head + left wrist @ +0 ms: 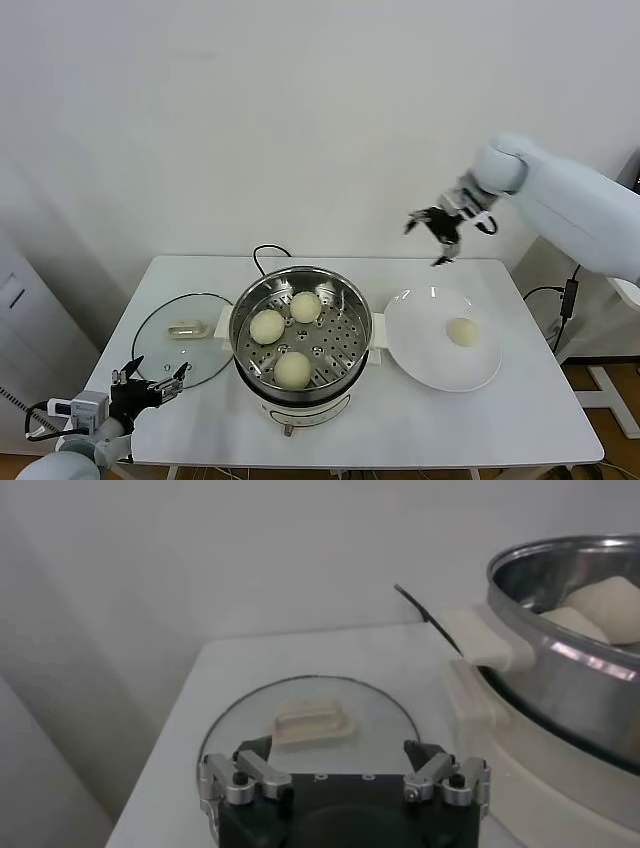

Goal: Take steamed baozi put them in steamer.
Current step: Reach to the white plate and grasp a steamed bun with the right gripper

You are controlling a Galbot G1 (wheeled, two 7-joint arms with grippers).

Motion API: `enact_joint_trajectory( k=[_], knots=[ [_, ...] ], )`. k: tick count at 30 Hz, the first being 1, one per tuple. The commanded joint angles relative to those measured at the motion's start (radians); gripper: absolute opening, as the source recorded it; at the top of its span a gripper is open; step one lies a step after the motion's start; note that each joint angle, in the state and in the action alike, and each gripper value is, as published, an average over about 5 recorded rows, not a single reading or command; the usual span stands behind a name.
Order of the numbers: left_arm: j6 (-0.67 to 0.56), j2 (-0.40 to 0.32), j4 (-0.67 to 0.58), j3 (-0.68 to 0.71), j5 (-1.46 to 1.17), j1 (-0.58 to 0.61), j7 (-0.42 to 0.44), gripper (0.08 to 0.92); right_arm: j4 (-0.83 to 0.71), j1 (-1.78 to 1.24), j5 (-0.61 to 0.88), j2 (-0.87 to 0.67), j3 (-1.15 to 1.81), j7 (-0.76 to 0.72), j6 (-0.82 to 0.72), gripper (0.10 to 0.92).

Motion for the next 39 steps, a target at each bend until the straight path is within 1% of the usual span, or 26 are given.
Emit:
enact_joint_trajectory(
  k=[1, 14, 26, 33, 39],
  knots=[
    [0.002, 0.005, -0.002, 0.002, -0.001, -0.001, 0.000, 0.823, -0.173, -0.216, -0.070, -0.086, 0.122, -0.009, -0.024, 0.823],
    [0.005, 0.013, -0.003, 0.006, -0.003, -0.003, -0.002, 0.823, -0.292, -0.315, -0.135, 0.019, 0.179, 0.014, 0.025, 0.823],
    [0.002, 0.016, 0.005, 0.011, -0.003, -0.008, 0.000, 0.823, -0.320, -0.363, -0.152, 0.055, 0.196, 0.026, 0.034, 0.823],
    [0.004, 0.020, 0.005, 0.016, -0.003, -0.013, 0.000, 0.823, -0.351, -0.394, -0.190, 0.084, 0.224, 0.046, 0.038, 0.821],
    [0.003, 0.021, 0.005, 0.017, -0.003, -0.012, 0.000, 0.823, -0.370, -0.406, -0.208, 0.099, 0.233, 0.047, 0.039, 0.772]
  ],
)
